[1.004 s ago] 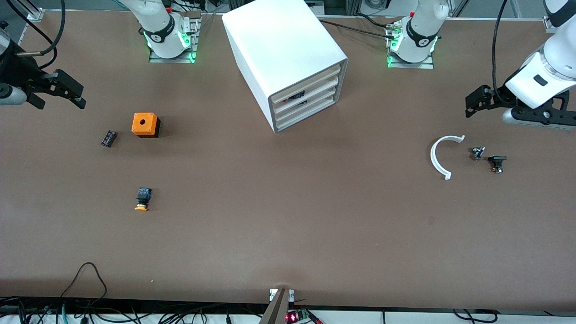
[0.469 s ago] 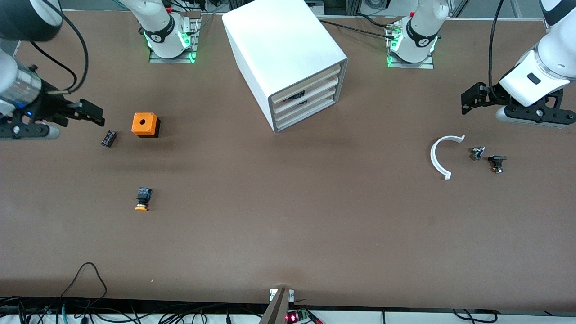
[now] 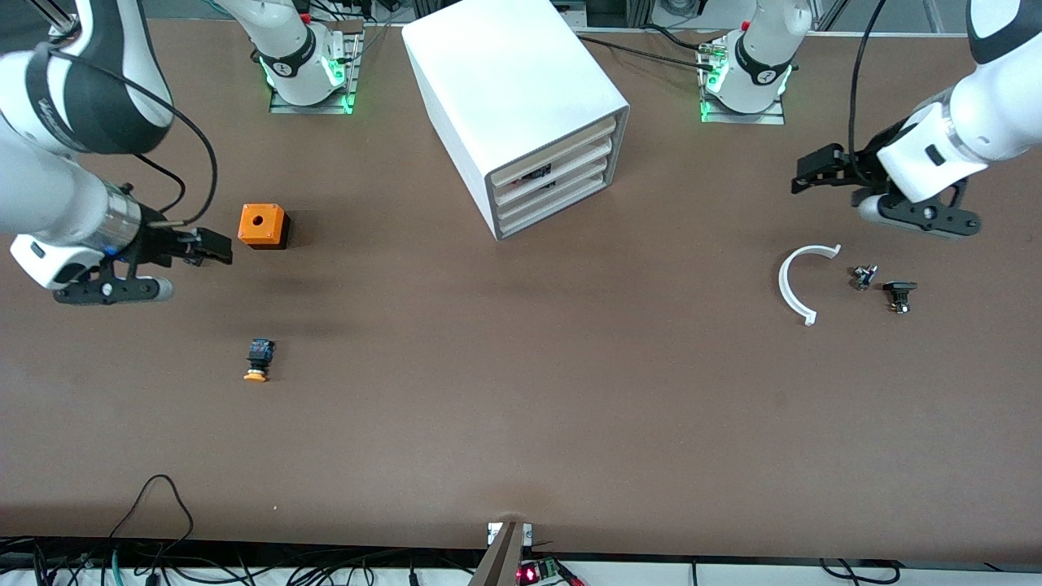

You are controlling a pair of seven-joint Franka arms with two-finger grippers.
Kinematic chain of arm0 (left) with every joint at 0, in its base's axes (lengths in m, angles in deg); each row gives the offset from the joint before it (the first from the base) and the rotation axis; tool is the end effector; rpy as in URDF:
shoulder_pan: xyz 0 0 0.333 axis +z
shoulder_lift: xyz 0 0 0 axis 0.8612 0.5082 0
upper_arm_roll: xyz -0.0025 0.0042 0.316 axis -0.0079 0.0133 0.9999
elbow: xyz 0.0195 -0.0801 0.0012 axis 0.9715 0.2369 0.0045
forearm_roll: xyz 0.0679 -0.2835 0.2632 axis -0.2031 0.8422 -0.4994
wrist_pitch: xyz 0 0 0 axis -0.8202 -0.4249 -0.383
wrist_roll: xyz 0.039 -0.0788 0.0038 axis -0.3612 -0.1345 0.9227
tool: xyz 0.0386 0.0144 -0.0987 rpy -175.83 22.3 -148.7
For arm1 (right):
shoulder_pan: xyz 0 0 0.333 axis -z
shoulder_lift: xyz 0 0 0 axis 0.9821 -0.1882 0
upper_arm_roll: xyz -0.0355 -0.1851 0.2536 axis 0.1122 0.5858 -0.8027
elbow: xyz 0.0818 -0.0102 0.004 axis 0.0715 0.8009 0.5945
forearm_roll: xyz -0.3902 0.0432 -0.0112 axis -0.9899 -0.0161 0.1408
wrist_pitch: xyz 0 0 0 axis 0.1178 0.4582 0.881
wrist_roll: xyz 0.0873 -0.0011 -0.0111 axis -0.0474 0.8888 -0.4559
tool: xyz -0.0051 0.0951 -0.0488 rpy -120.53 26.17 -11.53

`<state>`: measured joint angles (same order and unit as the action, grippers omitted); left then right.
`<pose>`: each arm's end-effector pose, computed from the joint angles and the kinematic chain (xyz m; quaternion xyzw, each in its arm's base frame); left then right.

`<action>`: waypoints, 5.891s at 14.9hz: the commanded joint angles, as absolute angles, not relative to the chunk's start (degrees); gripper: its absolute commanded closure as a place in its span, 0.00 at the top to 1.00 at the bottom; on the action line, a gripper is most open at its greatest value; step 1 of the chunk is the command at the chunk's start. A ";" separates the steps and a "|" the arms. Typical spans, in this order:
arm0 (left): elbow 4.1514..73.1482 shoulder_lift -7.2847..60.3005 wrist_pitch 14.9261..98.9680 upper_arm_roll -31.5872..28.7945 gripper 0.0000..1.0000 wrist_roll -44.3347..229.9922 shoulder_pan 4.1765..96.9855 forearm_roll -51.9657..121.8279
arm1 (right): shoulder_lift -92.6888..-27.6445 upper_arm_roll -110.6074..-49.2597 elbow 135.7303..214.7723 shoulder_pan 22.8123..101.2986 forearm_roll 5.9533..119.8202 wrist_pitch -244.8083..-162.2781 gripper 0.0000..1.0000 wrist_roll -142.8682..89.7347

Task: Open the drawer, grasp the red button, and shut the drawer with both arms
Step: 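Move the left gripper toward the drawer while the right gripper rises, then grasp the front of the lower drawer with the left gripper, then pull the drawer open with the left gripper while the right gripper reaches in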

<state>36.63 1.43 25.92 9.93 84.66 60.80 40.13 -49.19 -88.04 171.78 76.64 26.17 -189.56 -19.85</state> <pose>0.5359 -0.0799 0.5564 0.9849 -0.0585 -0.1094 0.1204 0.6130 0.0539 0.4681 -0.9979 -0.0295 0.0568 0.0036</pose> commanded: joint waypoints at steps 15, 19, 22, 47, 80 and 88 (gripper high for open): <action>67.43 10.82 31.97 7.09 0.99 38.40 62.18 89.66 | -54.37 -87.93 168.78 68.09 33.86 -194.62 0.99 1.91; 74.71 10.82 39.00 2.88 0.98 28.13 61.92 101.05 | -56.82 -87.93 164.13 65.01 33.86 -194.71 0.99 7.98; 77.36 11.08 45.06 -2.13 0.78 21.72 62.09 102.49 | -58.23 -87.93 161.84 61.94 33.42 -194.79 0.99 14.13; 81.94 16.71 53.06 -7.06 0.08 10.35 59.19 111.02 | -70.36 -87.84 141.89 50.86 33.51 -194.97 0.99 43.40; 56.28 31.74 53.08 -5.66 0.96 17.65 73.87 86.76 | -83.28 -87.23 133.19 32.49 30.00 -201.91 0.99 79.62; 46.36 31.03 36.84 -5.48 1.00 36.67 78.17 75.35 | -87.58 -87.32 133.01 30.20 30.00 -208.59 0.99 83.40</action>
